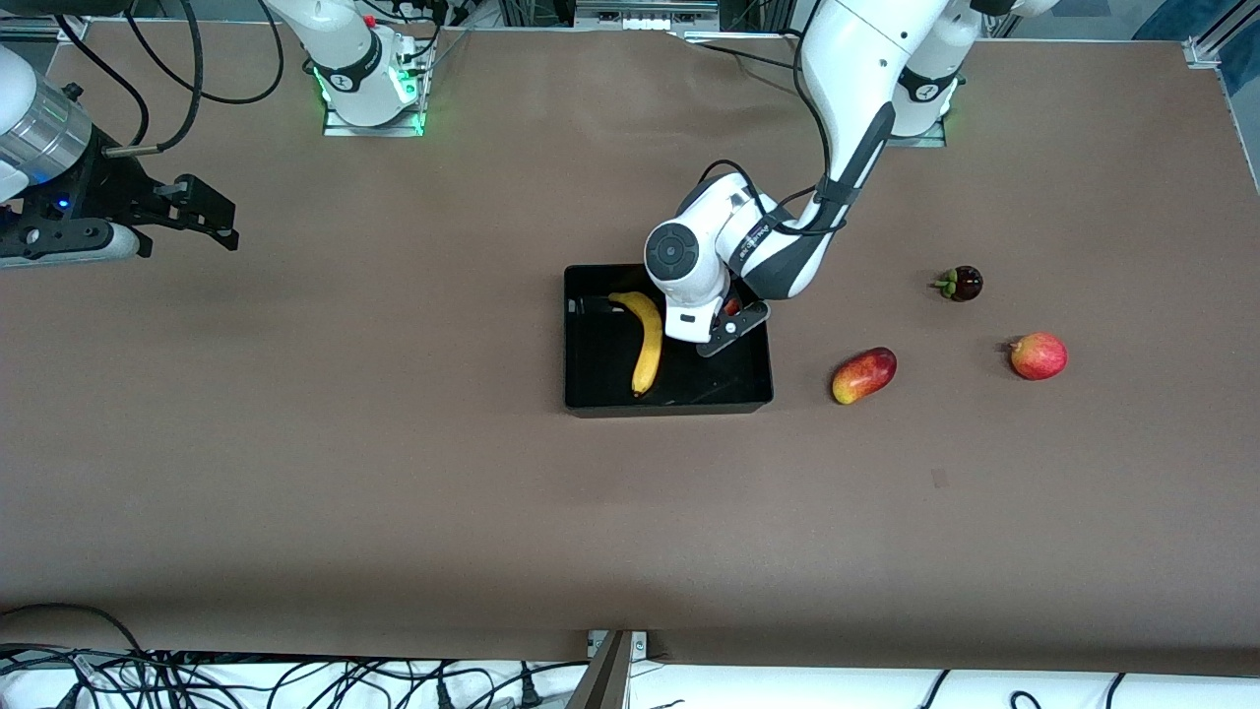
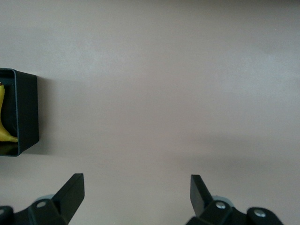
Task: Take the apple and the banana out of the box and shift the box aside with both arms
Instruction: 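Carry the apple out and lower it beside the mango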
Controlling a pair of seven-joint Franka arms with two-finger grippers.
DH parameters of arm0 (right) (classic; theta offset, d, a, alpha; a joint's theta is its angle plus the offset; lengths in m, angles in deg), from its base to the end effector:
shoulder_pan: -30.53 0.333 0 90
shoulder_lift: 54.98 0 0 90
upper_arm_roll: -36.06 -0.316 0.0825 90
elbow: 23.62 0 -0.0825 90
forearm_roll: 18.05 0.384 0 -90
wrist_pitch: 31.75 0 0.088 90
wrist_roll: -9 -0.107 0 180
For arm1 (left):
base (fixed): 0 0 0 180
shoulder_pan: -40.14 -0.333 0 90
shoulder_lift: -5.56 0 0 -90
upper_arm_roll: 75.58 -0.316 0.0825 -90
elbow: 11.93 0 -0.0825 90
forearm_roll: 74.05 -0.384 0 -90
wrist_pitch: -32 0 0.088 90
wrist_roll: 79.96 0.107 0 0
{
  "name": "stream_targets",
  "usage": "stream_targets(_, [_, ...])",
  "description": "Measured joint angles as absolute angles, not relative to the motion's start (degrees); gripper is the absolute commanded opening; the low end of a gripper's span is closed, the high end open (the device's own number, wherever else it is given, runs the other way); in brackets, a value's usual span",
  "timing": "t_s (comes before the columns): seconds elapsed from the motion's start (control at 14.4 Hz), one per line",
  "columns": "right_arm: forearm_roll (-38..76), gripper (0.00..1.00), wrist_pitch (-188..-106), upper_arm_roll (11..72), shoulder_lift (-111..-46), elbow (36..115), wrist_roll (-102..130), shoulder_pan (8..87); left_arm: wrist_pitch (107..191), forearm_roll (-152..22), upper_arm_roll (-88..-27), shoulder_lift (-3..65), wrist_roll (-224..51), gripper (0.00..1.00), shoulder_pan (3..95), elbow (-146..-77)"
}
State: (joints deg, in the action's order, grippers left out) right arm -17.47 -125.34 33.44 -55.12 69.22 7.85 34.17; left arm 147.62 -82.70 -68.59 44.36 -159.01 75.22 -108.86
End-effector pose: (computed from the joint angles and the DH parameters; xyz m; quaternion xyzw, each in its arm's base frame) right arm 0.5567 0.0621 0.6052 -0.9990 -0.0443 -0.0050 0.0054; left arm 0.4818 -0.4156 0.1820 -0.9454 -0.2768 0.0652 0.1593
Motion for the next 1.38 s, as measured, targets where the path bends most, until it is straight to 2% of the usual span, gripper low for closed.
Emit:
stream_targets(0.28, [-17.5,1.00,-125.3,33.4,-55.1,69.2,7.8,34.2,147.6,-82.7,-68.7,44.4,-159.0,0.16,75.1,-107.4])
stream_targets(0.62, [-17.5,1.00,-125.3,33.4,-55.1,69.2,7.8,34.2,141.8,-82.7,-68.8,44.3,-157.7,0.13,75.0,-102.8])
stream_targets(0.9, [-17.5,1.00,-125.3,33.4,-55.1,69.2,7.8,34.2,129.6,-82.7,-69.1,44.0,-152.0,0.14,74.1,-93.6])
stream_targets(1.11, [-17.5,1.00,-125.3,33.4,-55.1,69.2,7.8,34.2,122.4,-82.7,-69.6,42.7,-142.3,0.14,70.1,-88.0])
stream_targets(1.38, [-17.5,1.00,-125.5,33.5,-55.2,69.2,7.7,34.1,119.5,-82.9,-70.3,41.9,-122.2,0.15,60.3,-87.4])
